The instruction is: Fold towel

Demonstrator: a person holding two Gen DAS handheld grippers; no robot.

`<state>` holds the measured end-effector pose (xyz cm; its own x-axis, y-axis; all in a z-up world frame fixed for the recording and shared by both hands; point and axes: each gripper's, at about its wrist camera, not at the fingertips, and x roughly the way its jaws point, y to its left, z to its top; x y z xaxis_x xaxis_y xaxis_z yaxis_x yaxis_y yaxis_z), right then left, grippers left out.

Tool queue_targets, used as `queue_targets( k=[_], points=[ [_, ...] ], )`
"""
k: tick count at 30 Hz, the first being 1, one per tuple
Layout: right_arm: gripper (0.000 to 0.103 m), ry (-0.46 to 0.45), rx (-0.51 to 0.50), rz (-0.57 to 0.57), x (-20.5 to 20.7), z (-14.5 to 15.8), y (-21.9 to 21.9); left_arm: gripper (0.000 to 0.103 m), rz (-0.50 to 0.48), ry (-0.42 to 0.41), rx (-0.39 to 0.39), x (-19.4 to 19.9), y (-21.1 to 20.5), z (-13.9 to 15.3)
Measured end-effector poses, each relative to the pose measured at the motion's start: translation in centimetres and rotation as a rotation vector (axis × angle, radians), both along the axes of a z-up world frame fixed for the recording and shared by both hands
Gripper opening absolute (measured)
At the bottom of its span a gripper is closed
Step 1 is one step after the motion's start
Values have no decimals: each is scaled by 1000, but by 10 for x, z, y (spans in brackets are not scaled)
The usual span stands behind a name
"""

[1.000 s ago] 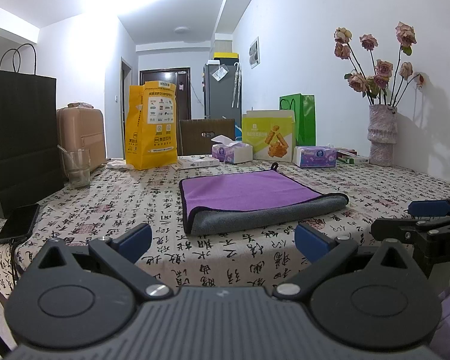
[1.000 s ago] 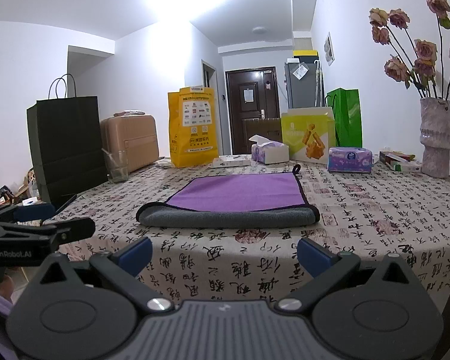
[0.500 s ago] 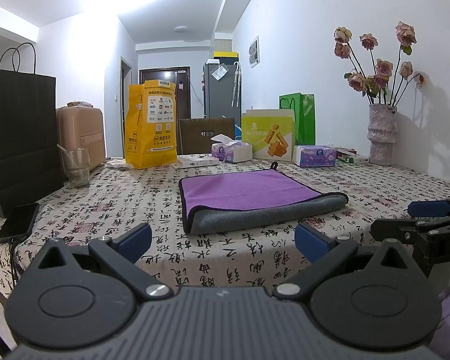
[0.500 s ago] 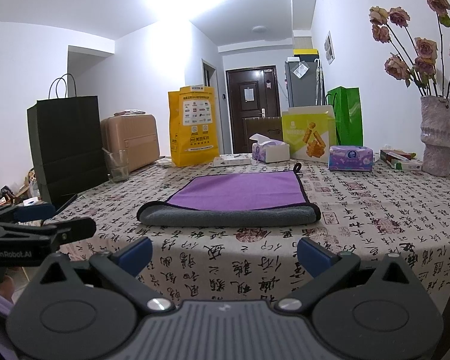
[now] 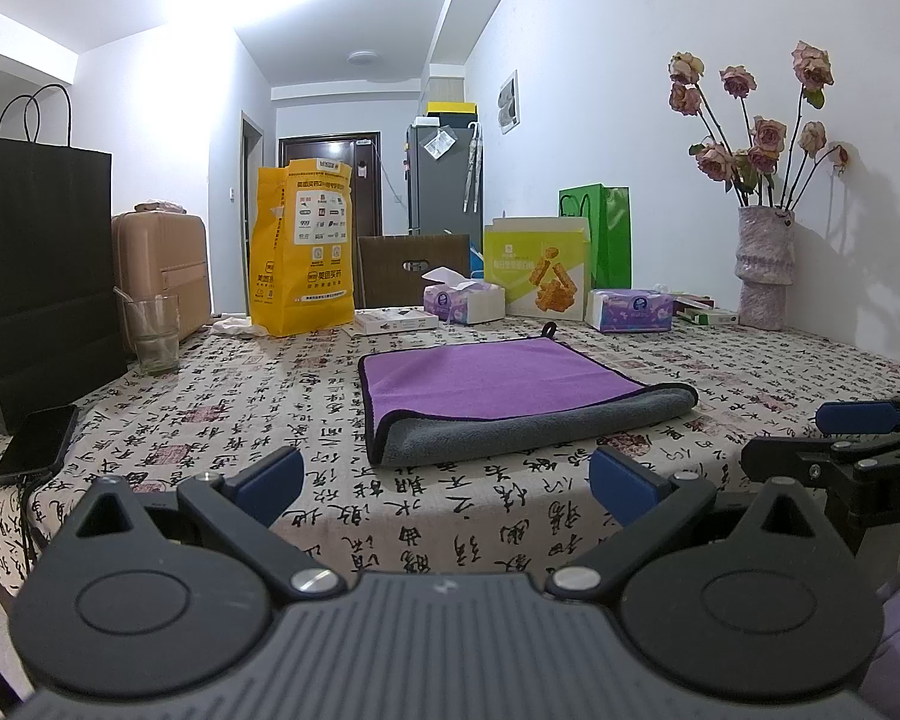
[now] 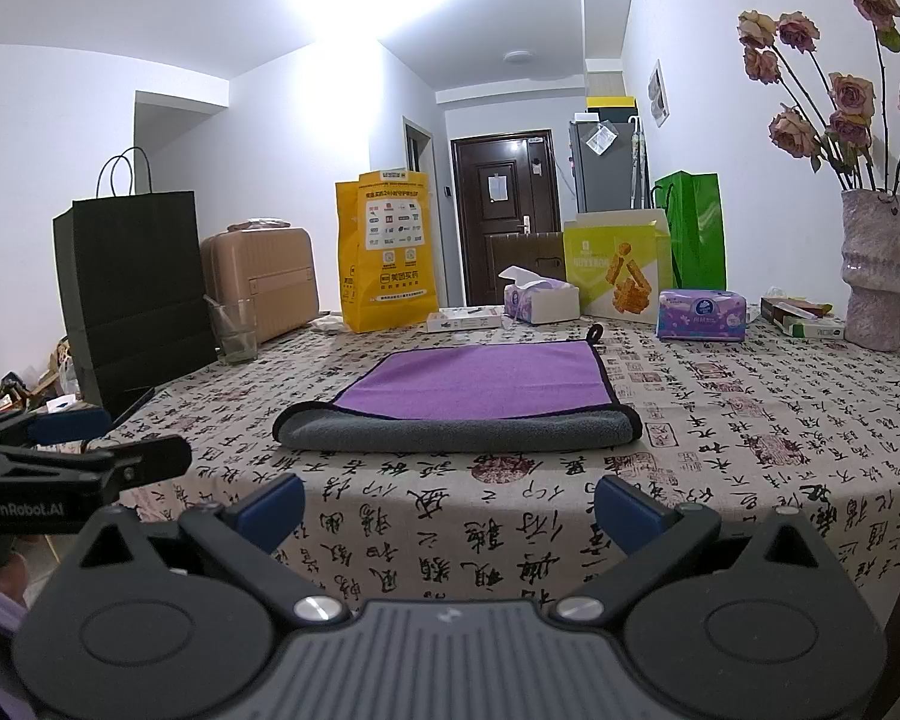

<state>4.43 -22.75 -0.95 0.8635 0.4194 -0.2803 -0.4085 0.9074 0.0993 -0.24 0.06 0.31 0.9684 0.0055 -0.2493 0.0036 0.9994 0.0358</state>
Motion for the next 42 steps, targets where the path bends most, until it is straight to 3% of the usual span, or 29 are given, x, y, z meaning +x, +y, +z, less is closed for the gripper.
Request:
queue_targets(
  k=[14,29,36,42],
  points=[
    [103,-5,-3,-17,2,-1,-1,103,16,7,5,2,1,-1],
    [103,-19,7,-36,43,5,-9,103,48,65,-26,45,13,-5],
    [101,-3,-17,-51,61,5,-17,103,36,92,-21,65,10,-5],
    [92,20,-34,-45,85,1,-22,103,30,113,-15,86,6,-6]
  ],
)
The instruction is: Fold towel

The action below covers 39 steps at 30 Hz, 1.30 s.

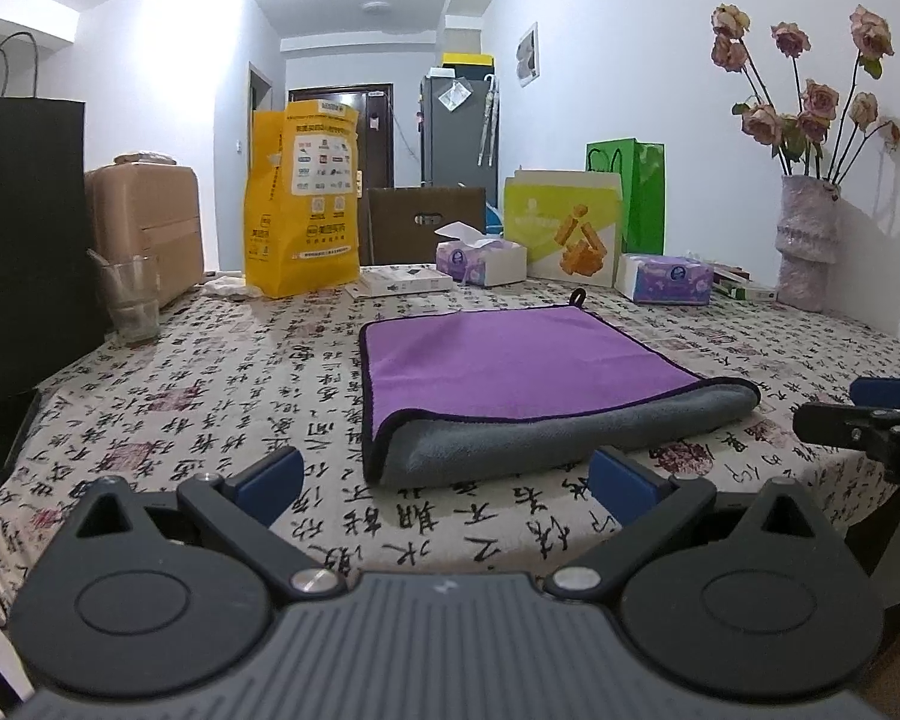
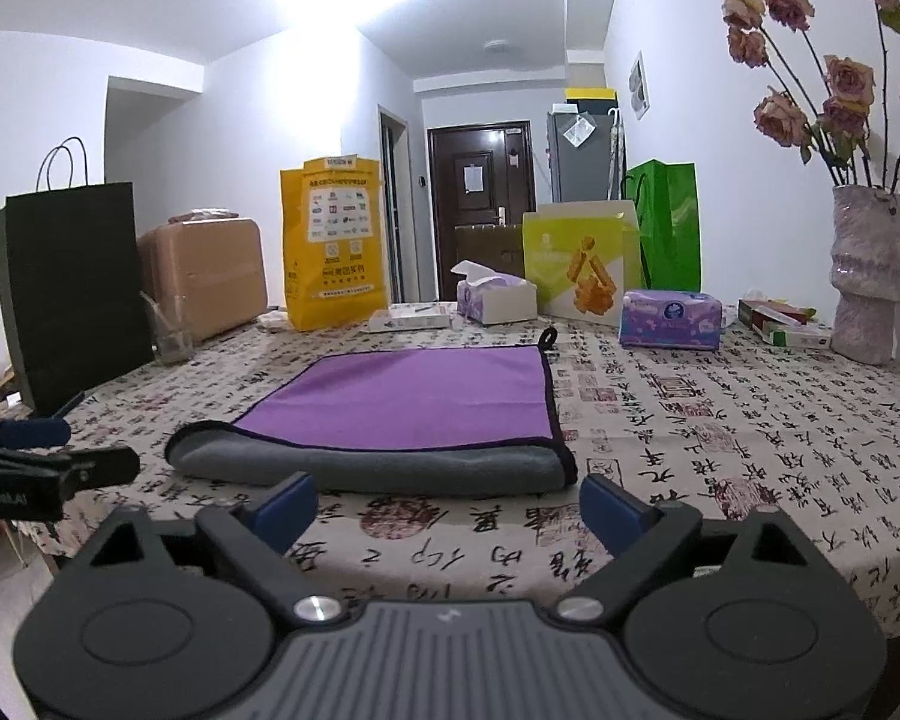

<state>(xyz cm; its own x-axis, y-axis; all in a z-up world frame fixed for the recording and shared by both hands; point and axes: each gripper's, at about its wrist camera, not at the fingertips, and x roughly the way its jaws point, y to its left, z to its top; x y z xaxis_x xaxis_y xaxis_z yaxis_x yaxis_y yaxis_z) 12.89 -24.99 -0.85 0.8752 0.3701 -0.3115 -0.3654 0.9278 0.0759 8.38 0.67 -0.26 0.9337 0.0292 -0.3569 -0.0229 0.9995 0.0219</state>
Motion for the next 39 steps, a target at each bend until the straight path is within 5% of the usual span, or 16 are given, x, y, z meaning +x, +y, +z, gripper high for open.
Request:
queue_targets(
  k=[9,16,24,33,39],
  points=[
    [79,27,-43,27,45,-2,-2,102,-6,48,6,42,15,-1],
    [62,61,-92,99,98,-4,-6,71,-143,97,-55,88,34,-4],
    [55,134,-174,242,151,-6,-4,62,-263,191,-97,123,58,-21],
    [31,268,-138,347,175,-5,-12,24,-348,261,-207,125,85,-23],
    [23,315,-119,374,176,-7,-23,29,-358,276,-202,123,84,-21]
  ],
)
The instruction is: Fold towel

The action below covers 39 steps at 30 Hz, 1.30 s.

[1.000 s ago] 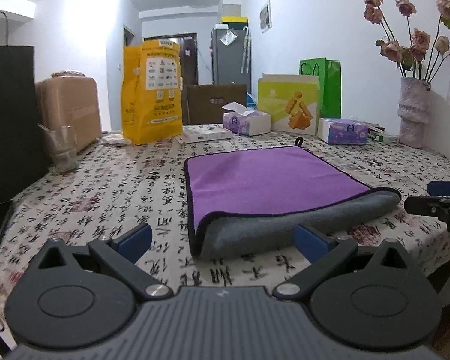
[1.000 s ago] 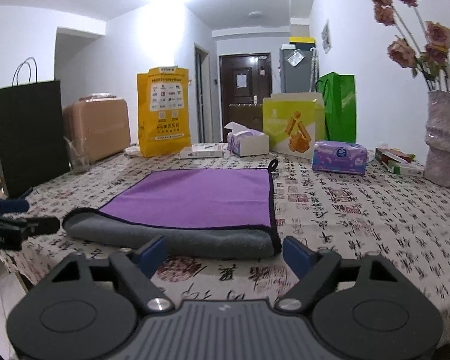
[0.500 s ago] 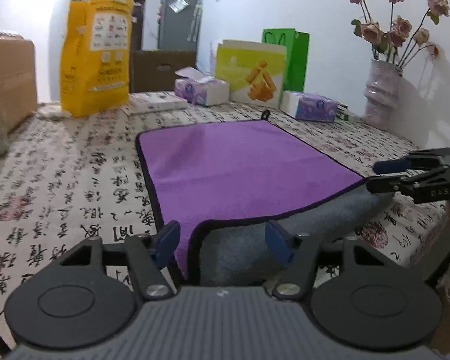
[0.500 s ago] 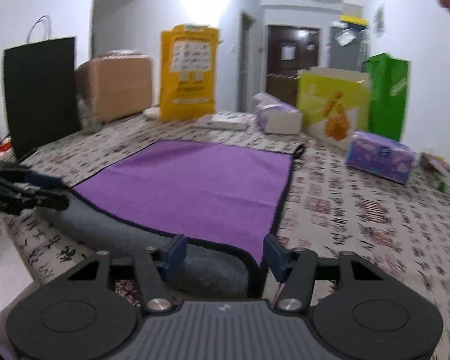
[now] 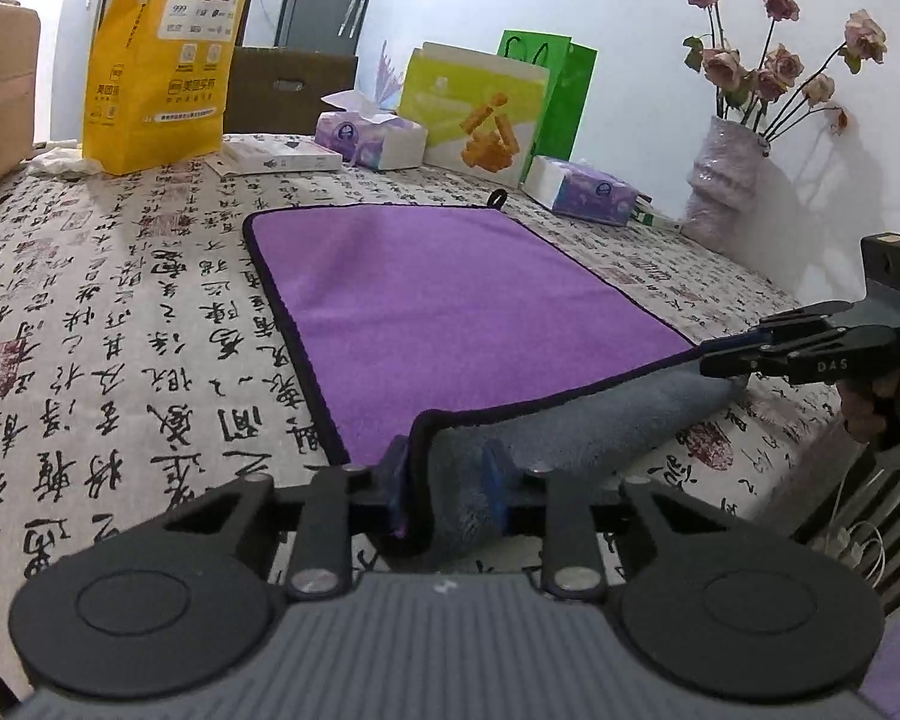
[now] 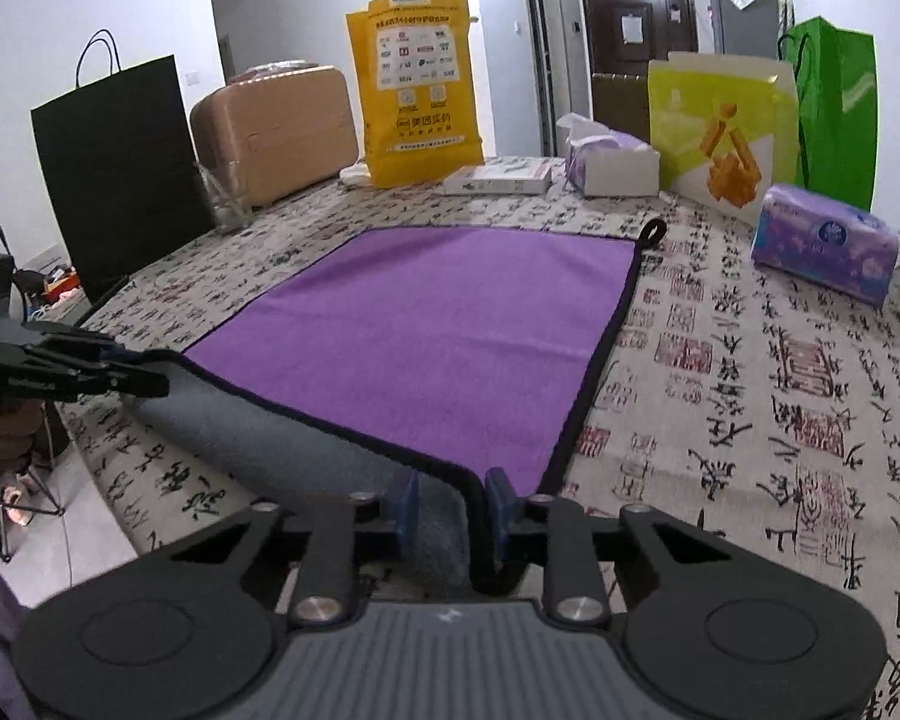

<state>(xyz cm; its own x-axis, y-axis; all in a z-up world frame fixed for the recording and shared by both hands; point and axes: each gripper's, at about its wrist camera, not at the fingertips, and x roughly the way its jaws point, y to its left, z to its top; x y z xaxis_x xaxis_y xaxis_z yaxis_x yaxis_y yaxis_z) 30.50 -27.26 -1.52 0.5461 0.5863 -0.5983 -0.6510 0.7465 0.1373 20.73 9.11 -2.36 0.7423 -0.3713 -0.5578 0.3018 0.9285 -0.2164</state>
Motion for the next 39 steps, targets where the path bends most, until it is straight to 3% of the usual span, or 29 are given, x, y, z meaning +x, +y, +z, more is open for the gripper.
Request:
queue_targets(
  k=[6,12,17,19,24,29,39],
  points=[
    [24,19,-14,56,3,-1,-4,30,21,-6,19,-2,-5,0],
    [21,-57,-53,58,-8,-4,1,6,88,-29,110,-5,-24,3],
    [21,-88,-57,20,-15,-5,4,5,148,-35,189,-7,-41,9],
    [3,-96,-52,34,-17,-4,5,5,181,-37,204,-9,-45,10],
    [4,-121,9,67,-12,4,-2,5,256,-78,250,-17,-57,17],
    [4,-150,-2,87,2,18,-1,5,302,-125,253,-16,-61,27],
    [4,-222,8,-12,27,35,16,5,231,-157,254,37,-41,58]
  ],
)
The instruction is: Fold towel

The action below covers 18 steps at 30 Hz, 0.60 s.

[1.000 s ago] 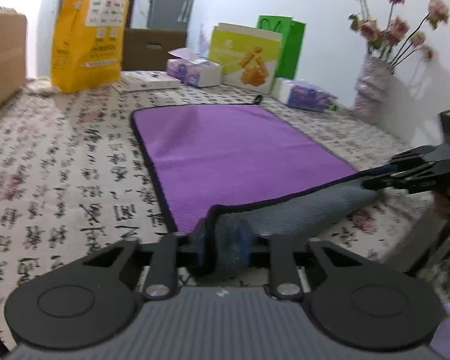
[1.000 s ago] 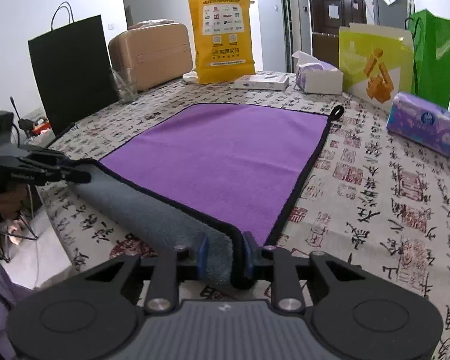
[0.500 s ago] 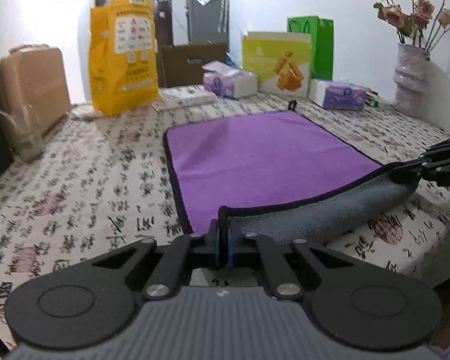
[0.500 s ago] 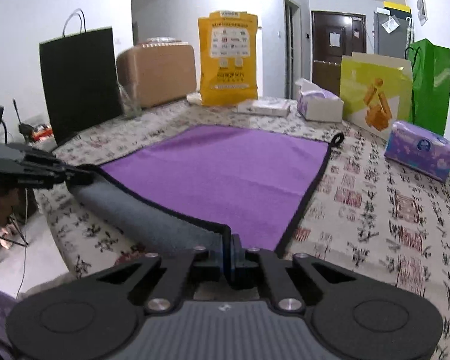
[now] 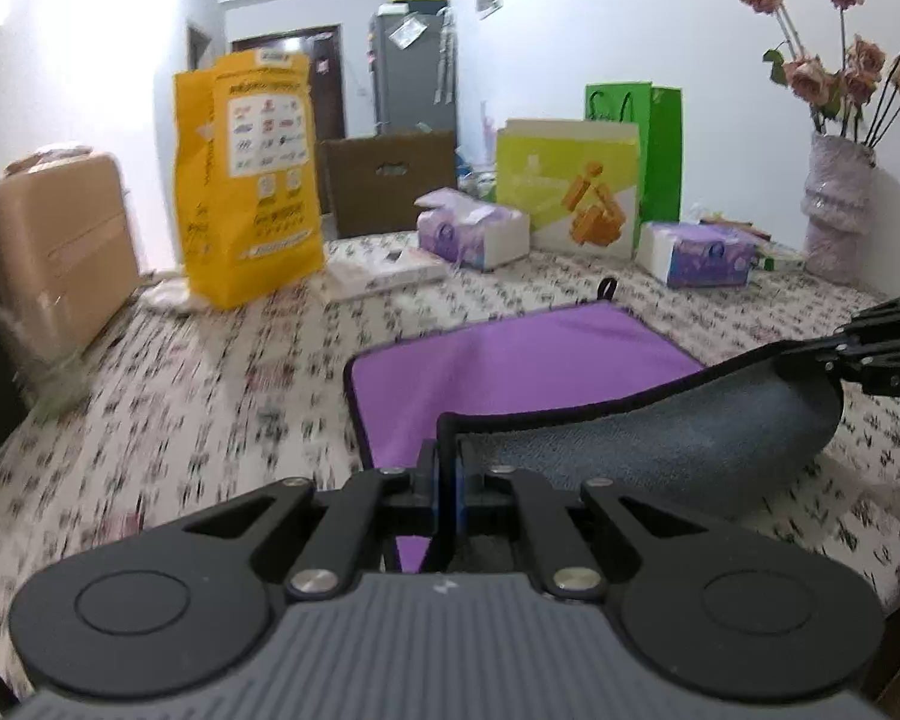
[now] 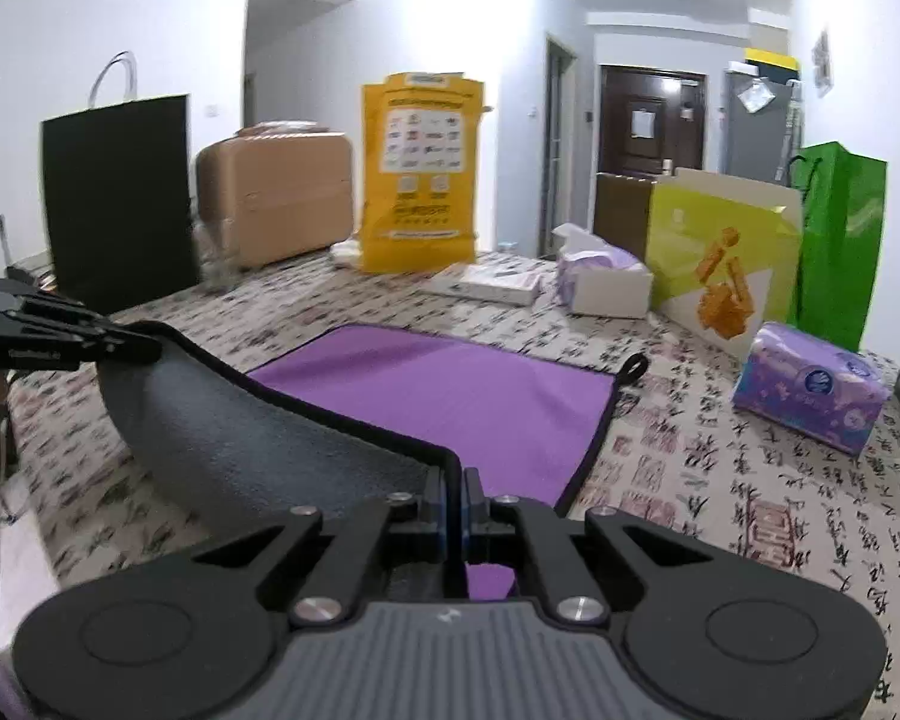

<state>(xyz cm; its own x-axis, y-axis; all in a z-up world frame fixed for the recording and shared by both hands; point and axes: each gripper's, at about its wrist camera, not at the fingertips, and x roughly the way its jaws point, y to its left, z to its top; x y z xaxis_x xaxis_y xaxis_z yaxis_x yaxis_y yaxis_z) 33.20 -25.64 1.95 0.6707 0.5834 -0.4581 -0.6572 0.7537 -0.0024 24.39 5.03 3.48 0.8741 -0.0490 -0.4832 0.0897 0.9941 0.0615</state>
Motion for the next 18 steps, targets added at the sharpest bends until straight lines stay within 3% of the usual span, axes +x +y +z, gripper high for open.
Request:
queue_targets(
  k=[9,18],
  points=[
    [4,-11,-45,-72,39,8,16,5,-24,-22,-41,50,16,7],
    [4,-9,-78,-66,91,9,35,5,4,33,-95,109,39,0]
  ],
)
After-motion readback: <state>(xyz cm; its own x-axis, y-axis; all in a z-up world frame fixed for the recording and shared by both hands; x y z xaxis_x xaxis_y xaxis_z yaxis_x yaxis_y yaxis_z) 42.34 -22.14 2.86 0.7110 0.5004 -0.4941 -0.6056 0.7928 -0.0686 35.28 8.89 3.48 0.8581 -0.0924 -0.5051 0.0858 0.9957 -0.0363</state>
